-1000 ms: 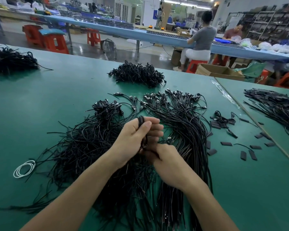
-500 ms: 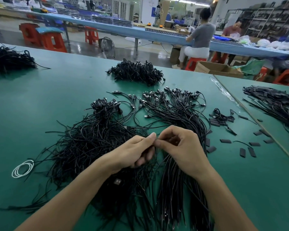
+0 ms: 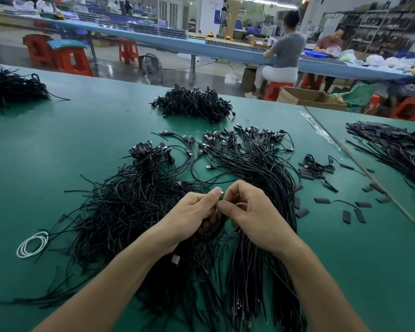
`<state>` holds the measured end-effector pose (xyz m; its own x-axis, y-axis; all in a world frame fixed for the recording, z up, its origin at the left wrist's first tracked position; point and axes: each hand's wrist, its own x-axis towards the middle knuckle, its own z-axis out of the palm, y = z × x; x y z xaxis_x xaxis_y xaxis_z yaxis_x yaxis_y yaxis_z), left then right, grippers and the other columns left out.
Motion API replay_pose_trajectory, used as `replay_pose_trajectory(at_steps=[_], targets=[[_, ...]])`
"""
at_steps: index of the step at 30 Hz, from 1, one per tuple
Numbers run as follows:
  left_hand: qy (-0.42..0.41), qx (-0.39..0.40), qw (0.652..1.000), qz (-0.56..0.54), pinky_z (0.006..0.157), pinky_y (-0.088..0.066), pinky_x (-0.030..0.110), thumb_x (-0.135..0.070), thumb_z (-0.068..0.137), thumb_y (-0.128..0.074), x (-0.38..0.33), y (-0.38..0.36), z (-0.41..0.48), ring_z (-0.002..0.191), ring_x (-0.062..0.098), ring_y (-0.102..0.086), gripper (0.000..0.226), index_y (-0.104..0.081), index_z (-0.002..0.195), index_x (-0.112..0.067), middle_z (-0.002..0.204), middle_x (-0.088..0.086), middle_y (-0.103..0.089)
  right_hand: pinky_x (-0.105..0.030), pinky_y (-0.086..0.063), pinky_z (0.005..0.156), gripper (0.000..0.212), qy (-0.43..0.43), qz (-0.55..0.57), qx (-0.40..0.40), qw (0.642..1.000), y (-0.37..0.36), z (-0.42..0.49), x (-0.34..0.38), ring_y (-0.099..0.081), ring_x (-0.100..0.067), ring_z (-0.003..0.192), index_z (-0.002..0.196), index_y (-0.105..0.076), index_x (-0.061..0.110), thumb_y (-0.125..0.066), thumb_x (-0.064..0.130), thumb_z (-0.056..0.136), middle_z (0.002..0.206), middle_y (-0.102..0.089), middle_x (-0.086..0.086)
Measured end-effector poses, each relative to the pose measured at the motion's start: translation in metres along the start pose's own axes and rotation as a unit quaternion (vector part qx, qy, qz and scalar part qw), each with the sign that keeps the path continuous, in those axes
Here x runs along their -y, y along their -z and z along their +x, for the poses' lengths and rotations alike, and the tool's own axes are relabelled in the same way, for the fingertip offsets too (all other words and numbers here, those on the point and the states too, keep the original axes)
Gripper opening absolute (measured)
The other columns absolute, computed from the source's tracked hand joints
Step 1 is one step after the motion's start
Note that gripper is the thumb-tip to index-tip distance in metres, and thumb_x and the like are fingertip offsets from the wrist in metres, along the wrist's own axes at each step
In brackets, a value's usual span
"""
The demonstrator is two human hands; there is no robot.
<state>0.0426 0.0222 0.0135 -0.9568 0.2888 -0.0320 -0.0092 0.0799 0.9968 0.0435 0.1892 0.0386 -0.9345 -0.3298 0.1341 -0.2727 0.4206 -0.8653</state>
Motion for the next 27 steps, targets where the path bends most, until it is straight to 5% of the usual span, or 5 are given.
replay_pose_trajectory(at_steps=[4, 6, 11, 19, 27], targets=[[0.019, -0.036, 0.998, -0.045, 0.063, -0.051, 0.036, -0.045, 0.103, -0.045, 0.002, -0.006, 0.001, 0.068, 0.028, -0.055, 0.057, -0.064, 0.085, 0.006, 0.072, 0.018, -0.057, -0.012, -0.044, 0.06, 0.02, 0.033, -0.052, -0.062, 0.996, -0.007, -0.001, 0.006, -0.057, 0.002, 0.065, 0.081, -0.055, 0.025, -0.067, 0.016, 0.093, 0.073, -0.062, 0.025], [0.067, 0.02, 0.986, -0.152, 0.073, -0.059, 0.045, -0.042, 0.104, -0.041, 0.0, -0.006, 0.001, 0.081, 0.028, -0.069, 0.048, -0.073, 0.098, -0.008, 0.091, 0.018, -0.071, -0.014, -0.046, 0.061, 0.018, 0.05, -0.033, -0.085, 0.995, -0.013, -0.001, 0.009, -0.06, 0.0, 0.069, 0.082, -0.056, 0.024, -0.067, 0.015, 0.093, 0.077, -0.064, 0.021], [0.145, 0.117, 0.965, -0.186, 0.038, -0.044, 0.021, -0.059, 0.101, -0.028, -0.003, 0.002, 0.001, 0.043, 0.018, -0.058, 0.072, -0.071, 0.079, -0.005, 0.061, 0.012, -0.064, -0.013, -0.044, 0.056, 0.019, 0.074, -0.016, -0.096, 0.992, -0.02, 0.002, 0.011, -0.059, -0.003, 0.059, 0.083, -0.056, 0.026, -0.068, 0.017, 0.093, 0.071, -0.065, 0.016], [0.055, -0.093, 0.98, -0.169, 0.032, -0.021, 0.014, -0.056, 0.097, -0.044, 0.019, 0.013, 0.01, 0.034, 0.008, -0.027, 0.054, -0.057, 0.059, -0.02, 0.047, -0.004, -0.036, -0.033, -0.051, 0.082, 0.037, -0.071, -0.151, -0.023, 0.986, -0.026, -0.006, -0.011, -0.056, -0.008, 0.087, 0.117, -0.043, 0.028, -0.051, 0.057, 0.094, 0.095, -0.055, 0.01], [-0.025, -0.2, 0.958, -0.203, 0.033, -0.028, 0.021, -0.064, 0.089, -0.041, 0.02, 0.012, 0.009, 0.039, 0.01, -0.03, 0.052, -0.037, 0.061, -0.02, 0.05, -0.003, -0.032, -0.035, -0.048, 0.079, 0.022, -0.065, -0.346, 0.117, 0.928, -0.058, -0.017, -0.018, -0.056, -0.02, 0.097, 0.107, -0.056, 0.021, -0.062, 0.038, 0.095, 0.107, -0.053, 0.004]])
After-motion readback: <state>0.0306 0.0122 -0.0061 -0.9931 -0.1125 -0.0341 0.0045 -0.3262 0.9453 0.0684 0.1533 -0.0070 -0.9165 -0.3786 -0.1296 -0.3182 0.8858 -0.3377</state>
